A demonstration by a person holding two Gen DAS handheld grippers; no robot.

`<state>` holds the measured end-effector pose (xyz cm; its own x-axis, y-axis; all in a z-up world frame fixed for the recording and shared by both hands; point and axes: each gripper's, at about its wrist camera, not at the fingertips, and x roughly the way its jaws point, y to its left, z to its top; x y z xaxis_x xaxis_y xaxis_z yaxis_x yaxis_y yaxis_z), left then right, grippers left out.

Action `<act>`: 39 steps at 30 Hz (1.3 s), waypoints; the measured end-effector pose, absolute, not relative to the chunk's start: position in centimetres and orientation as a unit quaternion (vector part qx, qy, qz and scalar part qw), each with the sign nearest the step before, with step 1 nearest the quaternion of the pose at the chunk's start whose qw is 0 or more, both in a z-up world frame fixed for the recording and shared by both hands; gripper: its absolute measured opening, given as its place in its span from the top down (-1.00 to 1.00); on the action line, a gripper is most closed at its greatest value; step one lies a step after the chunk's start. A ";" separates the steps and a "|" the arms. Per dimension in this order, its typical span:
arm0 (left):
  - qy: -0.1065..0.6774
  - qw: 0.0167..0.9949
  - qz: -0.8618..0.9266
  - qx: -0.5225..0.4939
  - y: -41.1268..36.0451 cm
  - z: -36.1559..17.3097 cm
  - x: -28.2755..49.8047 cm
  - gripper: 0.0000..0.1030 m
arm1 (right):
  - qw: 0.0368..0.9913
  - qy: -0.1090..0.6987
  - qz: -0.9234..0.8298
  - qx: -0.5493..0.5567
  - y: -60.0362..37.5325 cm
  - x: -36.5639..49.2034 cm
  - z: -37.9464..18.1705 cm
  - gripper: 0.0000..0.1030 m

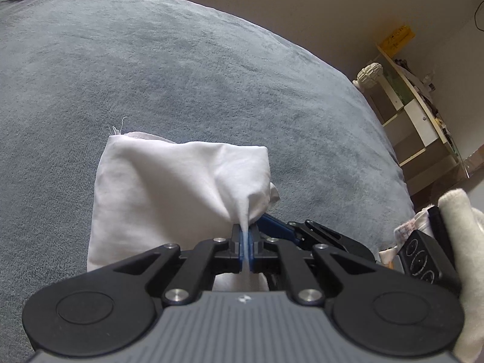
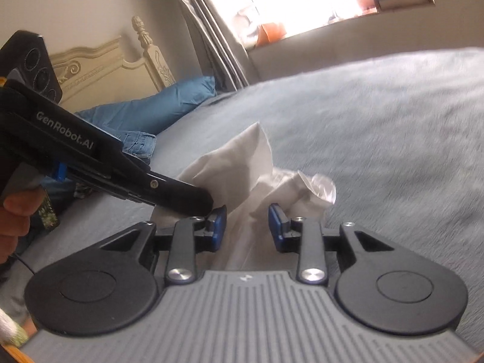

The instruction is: Fold clothes

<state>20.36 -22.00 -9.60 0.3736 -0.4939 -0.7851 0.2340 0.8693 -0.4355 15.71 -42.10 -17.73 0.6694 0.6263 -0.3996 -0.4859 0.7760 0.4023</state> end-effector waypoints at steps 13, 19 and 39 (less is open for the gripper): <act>0.517 0.817 -0.203 -0.152 -20.5 -10.1 20.7 0.91 | 0.869 0.313 0.368 0.106 -41.9 17.3 -18.5 0.32; 0.512 0.817 -0.216 -0.153 -20.9 -9.9 20.8 0.91 | 0.880 0.283 0.337 0.180 -46.1 14.6 -17.8 0.27; 0.517 0.806 -0.222 -0.183 -21.4 -10.3 21.5 0.94 | 0.850 0.307 0.427 0.025 -44.4 10.4 -18.4 0.90</act>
